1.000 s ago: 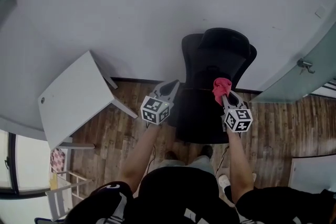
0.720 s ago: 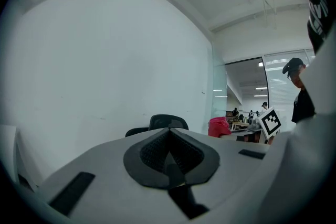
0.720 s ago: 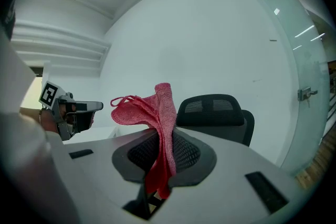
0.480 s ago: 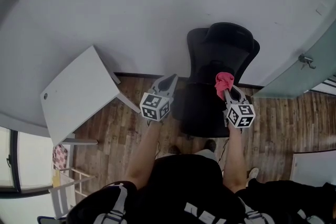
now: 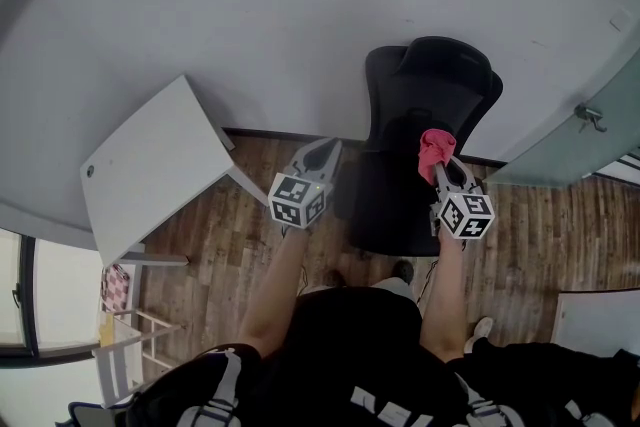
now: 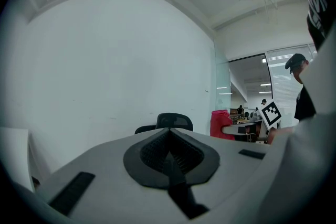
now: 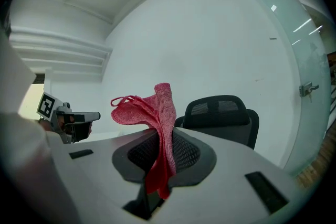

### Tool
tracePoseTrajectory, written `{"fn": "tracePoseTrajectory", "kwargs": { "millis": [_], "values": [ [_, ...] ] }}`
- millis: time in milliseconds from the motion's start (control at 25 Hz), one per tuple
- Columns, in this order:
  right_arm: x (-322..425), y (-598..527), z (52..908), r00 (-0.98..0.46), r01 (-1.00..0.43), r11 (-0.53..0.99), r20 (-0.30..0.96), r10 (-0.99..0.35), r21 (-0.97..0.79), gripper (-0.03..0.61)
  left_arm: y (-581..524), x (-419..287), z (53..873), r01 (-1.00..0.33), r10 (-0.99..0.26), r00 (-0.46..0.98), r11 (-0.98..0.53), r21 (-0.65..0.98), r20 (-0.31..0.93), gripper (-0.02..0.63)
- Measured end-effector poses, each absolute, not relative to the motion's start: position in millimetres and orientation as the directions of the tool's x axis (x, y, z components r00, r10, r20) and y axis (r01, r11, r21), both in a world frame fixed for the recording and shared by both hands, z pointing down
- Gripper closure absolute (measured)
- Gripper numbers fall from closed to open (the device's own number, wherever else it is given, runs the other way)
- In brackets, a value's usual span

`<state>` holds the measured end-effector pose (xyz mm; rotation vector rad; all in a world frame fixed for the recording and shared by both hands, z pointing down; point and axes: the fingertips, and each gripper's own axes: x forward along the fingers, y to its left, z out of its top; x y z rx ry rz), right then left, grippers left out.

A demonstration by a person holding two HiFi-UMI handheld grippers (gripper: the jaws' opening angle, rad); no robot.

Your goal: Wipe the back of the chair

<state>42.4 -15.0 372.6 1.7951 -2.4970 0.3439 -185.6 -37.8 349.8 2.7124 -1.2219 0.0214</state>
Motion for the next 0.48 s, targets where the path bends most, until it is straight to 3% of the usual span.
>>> {"fn": "tracePoseTrajectory", "kwargs": {
  "millis": [480],
  "values": [
    [36.4, -6.2, 367.6, -0.332, -0.941, 0.314, 0.174, -0.927, -0.125, 0.509, -27.9, -184.3, 351.2, -0.744, -0.742, 0.666, -0.651, 0.153, 0.080, 0.589]
  ]
}}
